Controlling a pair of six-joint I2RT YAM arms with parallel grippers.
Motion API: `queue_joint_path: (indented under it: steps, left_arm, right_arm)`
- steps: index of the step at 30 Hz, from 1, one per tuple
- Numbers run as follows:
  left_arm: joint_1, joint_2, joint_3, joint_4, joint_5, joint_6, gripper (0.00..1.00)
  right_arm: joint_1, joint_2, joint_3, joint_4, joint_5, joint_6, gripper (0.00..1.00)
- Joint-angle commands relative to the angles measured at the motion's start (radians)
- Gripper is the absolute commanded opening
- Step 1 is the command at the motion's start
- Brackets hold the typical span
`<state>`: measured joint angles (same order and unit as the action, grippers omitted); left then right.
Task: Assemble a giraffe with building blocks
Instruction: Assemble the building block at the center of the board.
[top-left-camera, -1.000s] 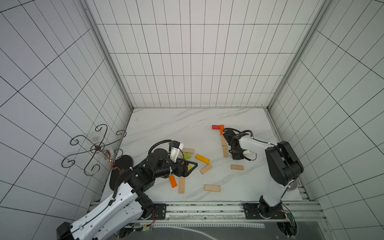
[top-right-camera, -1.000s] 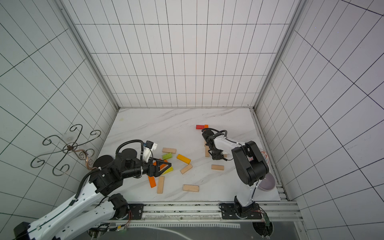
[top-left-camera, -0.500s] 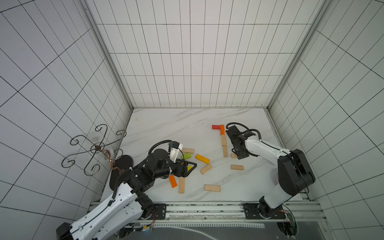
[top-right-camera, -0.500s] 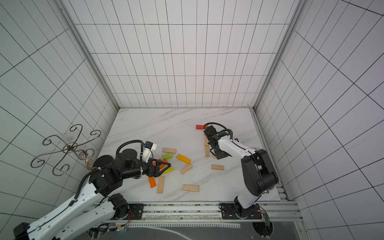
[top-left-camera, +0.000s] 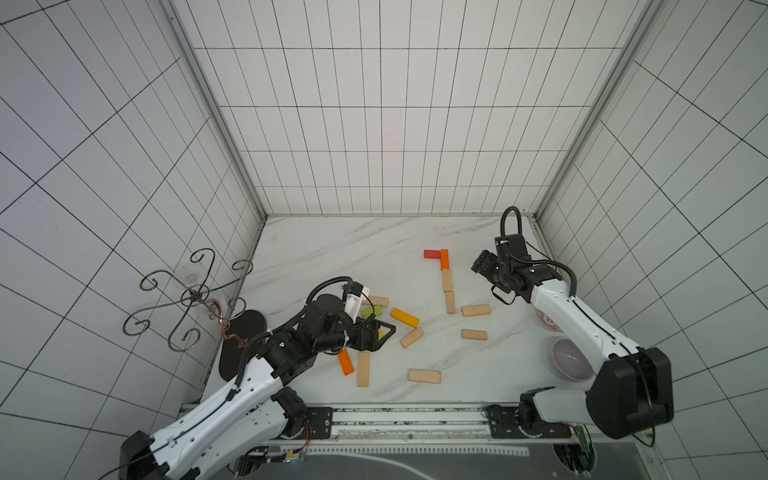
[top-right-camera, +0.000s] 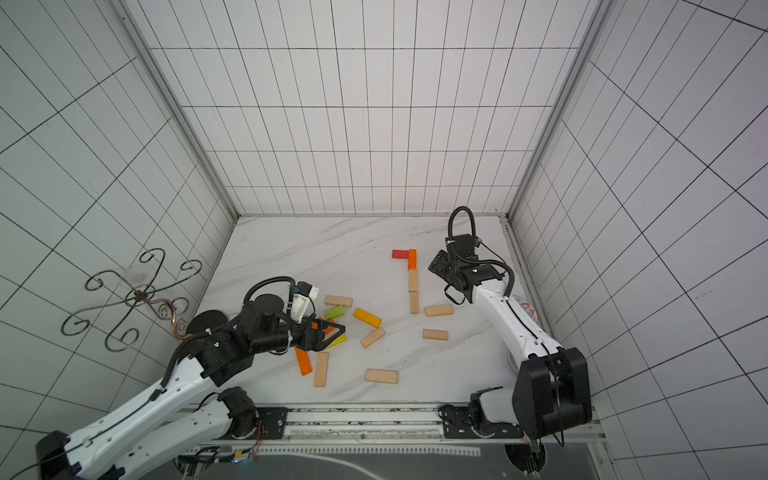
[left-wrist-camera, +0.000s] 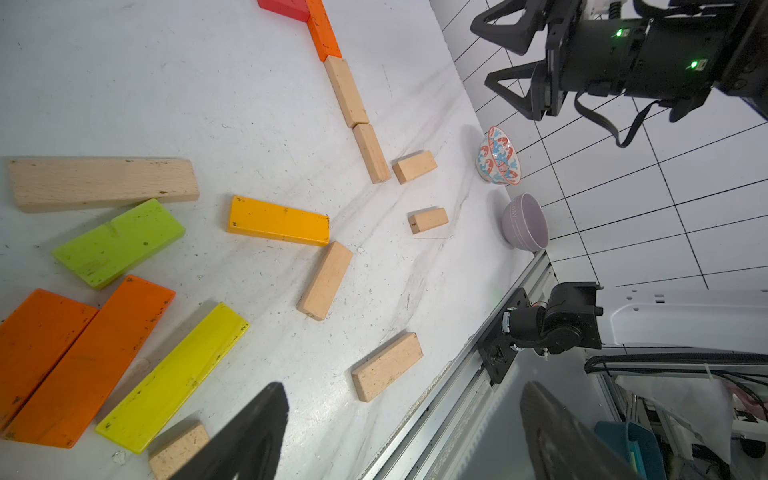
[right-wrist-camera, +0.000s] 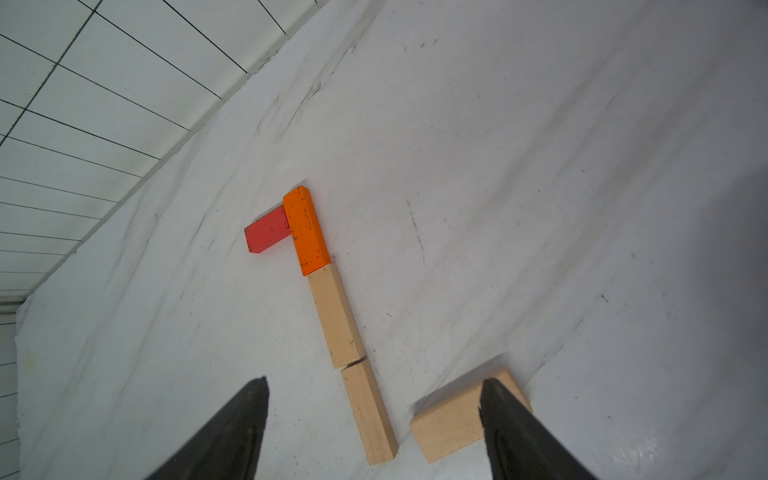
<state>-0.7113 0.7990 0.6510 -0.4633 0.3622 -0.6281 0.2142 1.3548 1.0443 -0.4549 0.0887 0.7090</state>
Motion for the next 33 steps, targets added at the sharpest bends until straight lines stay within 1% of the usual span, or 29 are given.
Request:
queue_joint_path:
  steps: [1, 2, 3, 4, 5, 17, 24, 28, 33]
  left_arm:
    - [-0.005, 0.021, 0.031, 0.04, -0.018, 0.0, 0.88]
    - [-0.005, 0.03, 0.03, 0.045, -0.019, 0.0, 0.88]
    - [-0.005, 0.037, 0.03, 0.049, -0.018, -0.001, 0.88]
    - [-0.006, 0.045, 0.032, 0.054, -0.019, -0.002, 0.88]
    - [-0.006, 0.052, 0.034, 0.057, -0.02, -0.004, 0.88]
    - [-0.019, 0.094, 0.044, 0.066, -0.037, -0.011, 0.88]
    - [-0.026, 0.111, 0.044, 0.077, -0.042, -0.013, 0.88]
    - [-0.03, 0.118, 0.041, 0.083, -0.045, -0.013, 0.88]
    - [-0.031, 0.126, 0.037, 0.093, -0.043, -0.012, 0.88]
  right_arm:
    - [-0.062, 0.052, -0.029, -0.076, -0.167, -0.186, 0.81]
    - [-0.075, 0.066, -0.03, -0.093, -0.193, -0.204, 0.83]
    - [-0.082, 0.076, -0.035, -0.101, -0.208, -0.218, 0.9]
    - [-0.085, 0.086, -0.044, -0.106, -0.219, -0.229, 0.94]
    - [-0.089, 0.094, -0.055, -0.108, -0.228, -0.234, 0.95]
    - [-0.146, 0.166, -0.172, -0.019, -0.241, -0.247, 0.95]
    - [-0.149, 0.21, -0.212, 0.027, -0.273, -0.251, 0.95]
    - [-0.149, 0.22, -0.222, 0.036, -0.289, -0.25, 0.92]
    - [-0.149, 0.22, -0.248, 0.054, -0.311, -0.239, 0.86]
